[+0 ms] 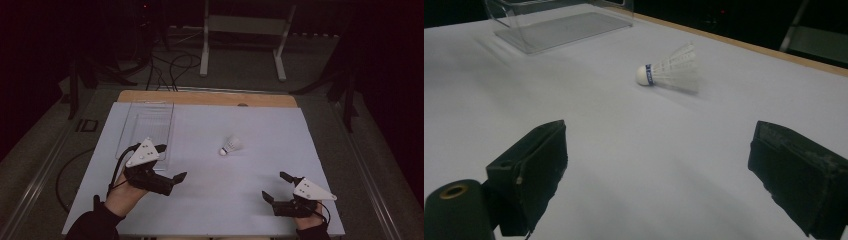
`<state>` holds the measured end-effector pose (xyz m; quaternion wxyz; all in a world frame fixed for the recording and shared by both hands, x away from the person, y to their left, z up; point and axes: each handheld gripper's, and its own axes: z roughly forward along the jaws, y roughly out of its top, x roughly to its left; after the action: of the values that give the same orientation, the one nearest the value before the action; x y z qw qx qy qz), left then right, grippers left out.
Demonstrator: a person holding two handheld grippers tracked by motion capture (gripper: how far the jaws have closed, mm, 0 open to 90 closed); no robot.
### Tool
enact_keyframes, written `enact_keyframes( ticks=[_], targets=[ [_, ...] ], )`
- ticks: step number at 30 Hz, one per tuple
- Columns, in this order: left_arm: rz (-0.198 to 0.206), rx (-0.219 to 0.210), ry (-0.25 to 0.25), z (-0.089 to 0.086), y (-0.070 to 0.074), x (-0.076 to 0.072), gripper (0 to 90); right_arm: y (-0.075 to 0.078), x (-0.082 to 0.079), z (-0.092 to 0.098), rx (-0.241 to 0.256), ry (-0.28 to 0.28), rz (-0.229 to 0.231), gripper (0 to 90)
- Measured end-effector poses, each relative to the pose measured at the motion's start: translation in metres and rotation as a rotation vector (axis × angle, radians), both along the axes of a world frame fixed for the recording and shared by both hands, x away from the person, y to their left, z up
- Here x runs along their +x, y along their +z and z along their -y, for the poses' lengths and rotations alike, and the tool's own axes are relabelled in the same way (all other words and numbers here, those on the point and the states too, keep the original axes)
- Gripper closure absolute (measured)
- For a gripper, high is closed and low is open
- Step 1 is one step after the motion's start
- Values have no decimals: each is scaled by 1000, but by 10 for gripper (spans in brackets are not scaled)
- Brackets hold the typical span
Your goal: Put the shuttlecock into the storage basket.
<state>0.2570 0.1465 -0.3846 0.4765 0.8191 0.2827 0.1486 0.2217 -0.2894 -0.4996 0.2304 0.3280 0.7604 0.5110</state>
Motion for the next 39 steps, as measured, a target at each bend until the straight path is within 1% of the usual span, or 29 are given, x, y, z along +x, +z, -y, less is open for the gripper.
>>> enact_keyframes(
  ticks=[1,4,5,6,7,8,10,13,14,15,18,19,20,22,23,26,27,28,29,30,31,32,33,34,35,36,37,38,39],
  targets=[
    [2,14,-4,4,2,4,0,0,0,0,4,1,-1,90],
    [-3,7,-6,7,4,7,0,0,0,0,5,5,2,90],
    [-10,23,-15,12,5,10,0,0,0,0,2,5,2,90],
    [-10,23,-15,12,5,10,0,0,0,0,2,5,2,90],
    [-4,28,-26,17,5,13,0,0,0,0,4,8,2,90],
    [-10,31,-32,20,6,14,0,0,0,-1,3,8,2,90],
    [-8,36,-32,22,6,15,0,0,0,-1,5,10,2,90],
    [-14,57,-44,31,8,20,0,-1,0,-1,6,9,-2,90],
    [-14,57,-44,31,8,20,0,-1,0,-1,6,9,-2,90],
    [-11,76,-37,36,9,24,0,-1,0,-1,3,9,-1,90],
    [-14,77,-27,38,10,27,0,-1,0,-1,1,11,-2,90],
    [-16,87,-24,41,10,31,0,-1,0,-1,2,12,-3,90],
    [-16,87,-24,41,10,31,0,-1,0,-1,2,12,-3,90],
    [-47,62,-23,47,10,38,0,-1,1,-1,0,14,-3,90],
    [-51,57,-28,49,10,40,0,-1,1,-1,-1,14,-5,90],
    [-54,62,-36,53,10,43,0,-1,1,-1,-1,14,-7,90],
    [-58,72,-27,56,10,48,0,-2,1,-1,-1,16,-9,90],
    [-58,72,-27,56,10,48,0,-2,1,-1,0,17,-10,90],
    [-78,57,-22,57,9,53,0,-2,1,-2,-1,16,-11,90],
    [-78,57,-22,57,9,53,0,-2,1,-2,-1,16,-11,90],
    [-78,93,-15,60,7,57,0,-2,1,-2,0,18,-12,90],
    [-78,93,-15,60,7,57,0,-2,1,-2,0,18,-12,90],
    [-89,117,-4,64,6,60,0,-2,1,-2,0,18,-13,90],
    [-89,117,-4,64,6,60,0,-2,1,-2,1,19,-14,90],
    [-105,124,-22,67,3,63,0,-2,1,-2,0,20,-15,90],
    [-105,124,-22,67,3,63,0,-2,1,-2,0,20,-15,90],
    [-103,141,-32,70,1,66,0,-2,1,-2,-3,20,-14,90],
    [-114,143,-35,71,-2,70,0,-2,1,-2,-2,21,-15,90],
    [-114,143,-35,71,-2,70,0,-2,1,-2,-5,22,-13,90]
  ],
)
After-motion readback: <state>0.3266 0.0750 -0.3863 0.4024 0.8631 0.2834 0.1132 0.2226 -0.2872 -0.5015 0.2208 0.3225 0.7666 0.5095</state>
